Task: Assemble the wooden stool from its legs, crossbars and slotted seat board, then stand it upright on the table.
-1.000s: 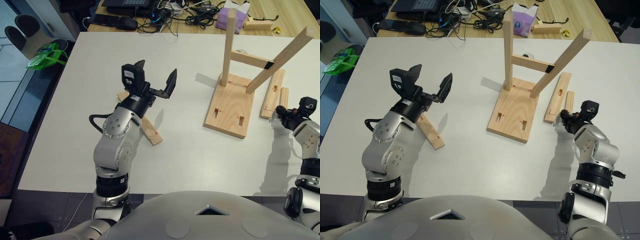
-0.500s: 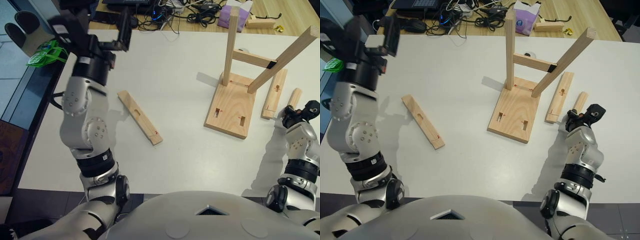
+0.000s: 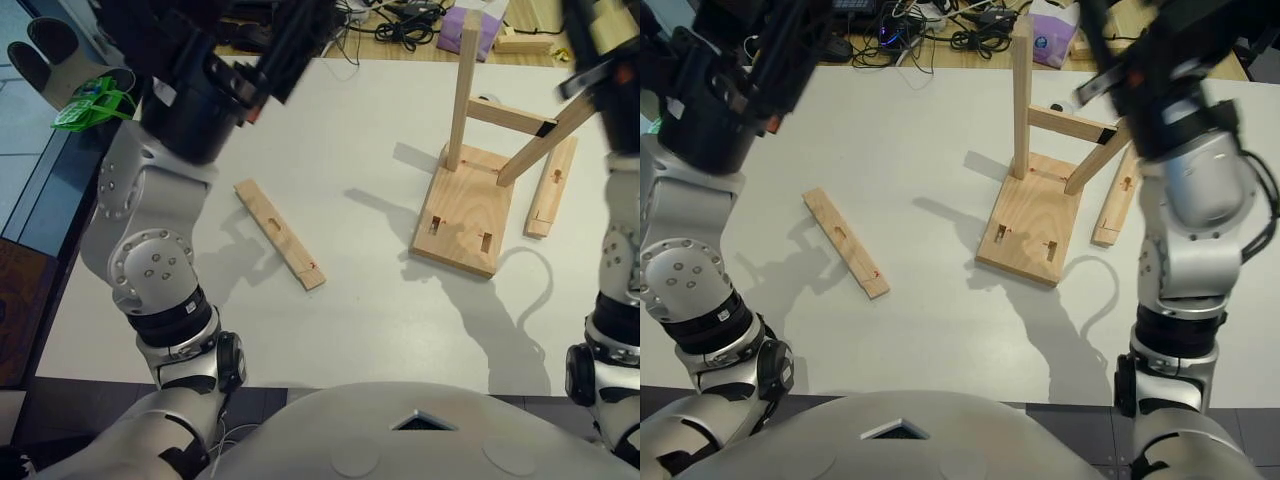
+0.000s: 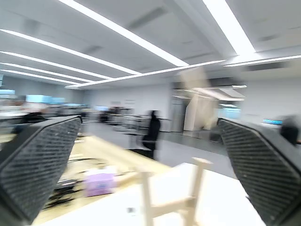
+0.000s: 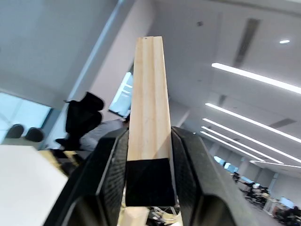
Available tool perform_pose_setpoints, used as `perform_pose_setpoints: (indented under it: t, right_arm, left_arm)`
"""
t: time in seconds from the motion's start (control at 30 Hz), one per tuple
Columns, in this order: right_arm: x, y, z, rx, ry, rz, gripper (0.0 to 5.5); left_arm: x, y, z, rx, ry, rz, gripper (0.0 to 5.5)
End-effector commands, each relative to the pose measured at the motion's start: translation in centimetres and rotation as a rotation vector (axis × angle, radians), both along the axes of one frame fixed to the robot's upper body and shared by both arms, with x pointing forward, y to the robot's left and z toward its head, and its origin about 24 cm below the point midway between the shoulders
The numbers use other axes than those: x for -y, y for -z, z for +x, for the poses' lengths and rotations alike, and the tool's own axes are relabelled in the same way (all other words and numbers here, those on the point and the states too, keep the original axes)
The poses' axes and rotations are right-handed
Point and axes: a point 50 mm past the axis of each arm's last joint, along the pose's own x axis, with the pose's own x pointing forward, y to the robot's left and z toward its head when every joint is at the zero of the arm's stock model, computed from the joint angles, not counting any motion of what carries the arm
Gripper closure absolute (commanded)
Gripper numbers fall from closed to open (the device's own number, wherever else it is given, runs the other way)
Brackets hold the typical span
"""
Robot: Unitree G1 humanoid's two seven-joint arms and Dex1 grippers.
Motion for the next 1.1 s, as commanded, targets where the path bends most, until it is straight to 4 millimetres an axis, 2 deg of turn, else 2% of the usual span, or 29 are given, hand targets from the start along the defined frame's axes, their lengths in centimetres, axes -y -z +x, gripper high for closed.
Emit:
perform_pose_setpoints:
  t: [0.03, 0.27, 0.4, 0.5, 0.8, 1.1]
  right_arm:
    - [-1.6, 1.4, -0.2, -0.049, -0.109, -0.058, 4.19]
    - [-4.0, 0.8, 0.5, 0.014, -0.213, -0.054, 4.19]
    - [-6.5, 1.7, 0.0, -0.014, -0.324, -0.089, 4.19]
    - [-7.2, 2.7, -0.2, -0.048, -0.357, -0.116, 4.19]
    - [-7.1, 2.5, 0.5, -0.03, -0.316, -0.08, 4.19]
    - [-7.0, 2.1, 0.6, -0.003, -0.293, -0.058, 4.19]
  left_arm:
    - [0.4, -0.7, 0.5, -0.047, 0.151, -0.079, 0.1]
    - [1.4, 1.0, 3.5, -0.206, 0.172, -0.145, 0.1]
    - [1.9, 0.8, 3.8, -0.21, 0.194, -0.156, 0.1]
    - [2.0, 0.1, 3.5, -0.186, 0.228, -0.181, 0.1]
    - [1.6, -0.1, 3.2, -0.191, 0.253, -0.225, 1.58]
    - [1.4, 0.5, 3.6, -0.231, 0.234, -0.226, 3.13]
